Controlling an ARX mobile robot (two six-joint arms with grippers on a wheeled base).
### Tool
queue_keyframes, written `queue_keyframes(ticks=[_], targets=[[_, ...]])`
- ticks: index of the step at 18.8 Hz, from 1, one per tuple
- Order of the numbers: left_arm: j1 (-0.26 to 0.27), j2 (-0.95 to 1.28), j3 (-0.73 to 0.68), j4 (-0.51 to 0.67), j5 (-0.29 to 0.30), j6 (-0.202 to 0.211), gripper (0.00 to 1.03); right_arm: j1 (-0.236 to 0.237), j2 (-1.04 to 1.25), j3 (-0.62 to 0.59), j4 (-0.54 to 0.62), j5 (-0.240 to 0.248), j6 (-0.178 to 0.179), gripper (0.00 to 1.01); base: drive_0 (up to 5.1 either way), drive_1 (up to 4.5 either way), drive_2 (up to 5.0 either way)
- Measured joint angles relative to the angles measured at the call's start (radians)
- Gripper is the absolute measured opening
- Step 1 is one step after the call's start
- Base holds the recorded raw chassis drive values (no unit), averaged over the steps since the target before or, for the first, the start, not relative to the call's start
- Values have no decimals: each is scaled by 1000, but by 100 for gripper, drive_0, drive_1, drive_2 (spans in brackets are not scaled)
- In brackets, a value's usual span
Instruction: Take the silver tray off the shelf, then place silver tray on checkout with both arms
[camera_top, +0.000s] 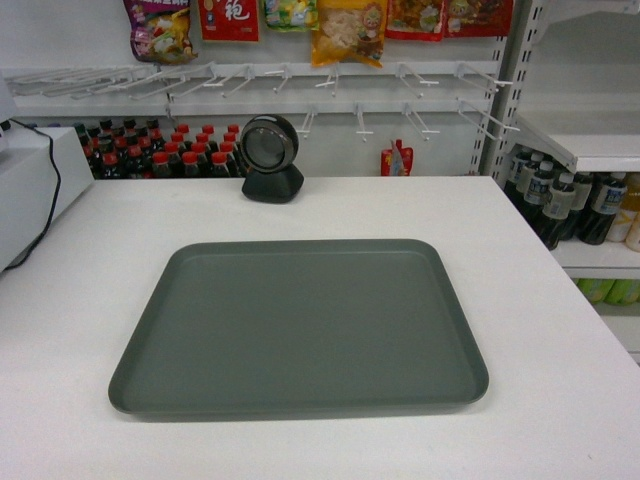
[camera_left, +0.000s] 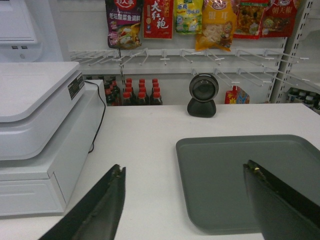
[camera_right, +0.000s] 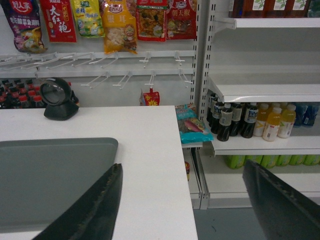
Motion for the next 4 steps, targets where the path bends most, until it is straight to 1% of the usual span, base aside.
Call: queue_keyframes(ticks=[1, 2, 4], targets=[[0, 0, 0, 0, 0, 0, 83, 0, 0, 0, 0, 0, 0, 82, 0, 0, 0], [0, 0, 0, 0, 0, 1, 98, 0, 0, 0, 0, 0, 0, 99, 0, 0, 0], [0, 0, 0, 0, 0, 0, 98, 0, 0, 0, 0, 0, 0, 98, 0, 0, 0]])
